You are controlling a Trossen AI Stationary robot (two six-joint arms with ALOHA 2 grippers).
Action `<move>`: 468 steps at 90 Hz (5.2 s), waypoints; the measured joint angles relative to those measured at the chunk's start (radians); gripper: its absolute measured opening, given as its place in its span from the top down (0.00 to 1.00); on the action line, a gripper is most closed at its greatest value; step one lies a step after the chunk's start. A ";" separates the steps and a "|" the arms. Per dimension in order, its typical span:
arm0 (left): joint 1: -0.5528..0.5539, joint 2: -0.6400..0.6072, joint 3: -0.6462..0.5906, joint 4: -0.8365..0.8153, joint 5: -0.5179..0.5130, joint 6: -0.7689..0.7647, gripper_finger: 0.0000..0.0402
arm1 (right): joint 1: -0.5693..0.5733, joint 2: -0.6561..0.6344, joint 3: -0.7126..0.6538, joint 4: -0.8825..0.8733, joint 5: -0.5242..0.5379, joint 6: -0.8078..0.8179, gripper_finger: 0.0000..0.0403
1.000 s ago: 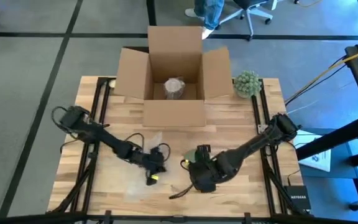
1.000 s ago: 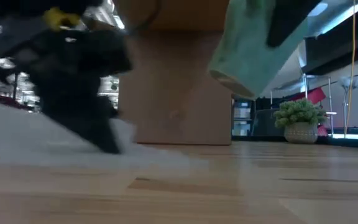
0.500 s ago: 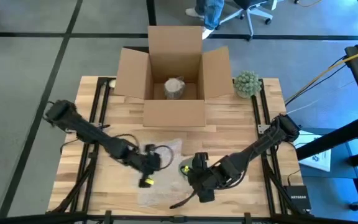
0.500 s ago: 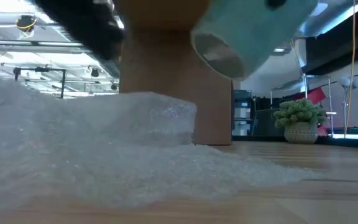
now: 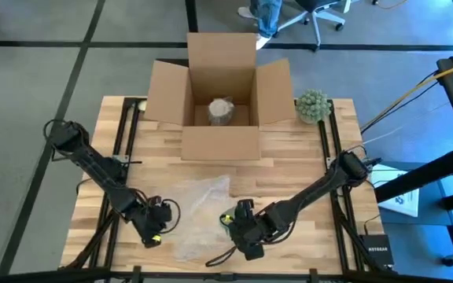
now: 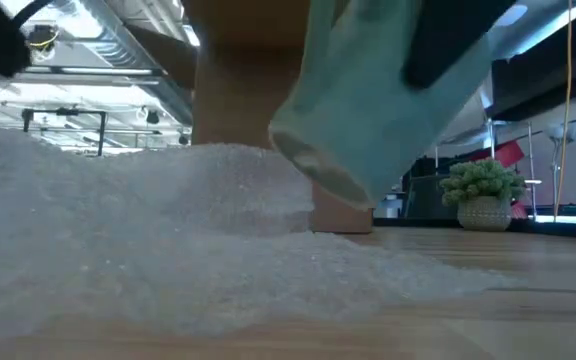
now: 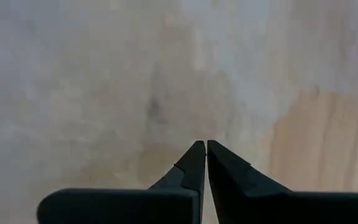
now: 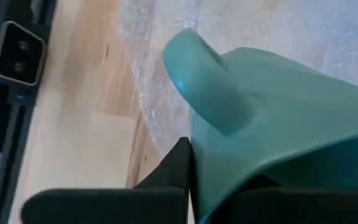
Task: Wrap mug
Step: Wrap the dark green mug using the transparent bubble wrap
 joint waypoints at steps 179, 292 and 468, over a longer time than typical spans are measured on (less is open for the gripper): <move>0.063 -0.005 -0.084 -0.581 -0.359 -0.327 1.00 | 0.113 0.026 -0.018 -0.177 -0.179 0.120 0.99; 0.218 -0.040 0.070 -0.589 -0.621 0.165 1.00 | 0.147 -0.052 -0.231 0.094 0.072 0.393 0.99; 0.315 -0.040 0.147 -0.926 -0.626 0.192 1.00 | 0.161 -0.047 -0.234 0.101 0.186 0.418 0.99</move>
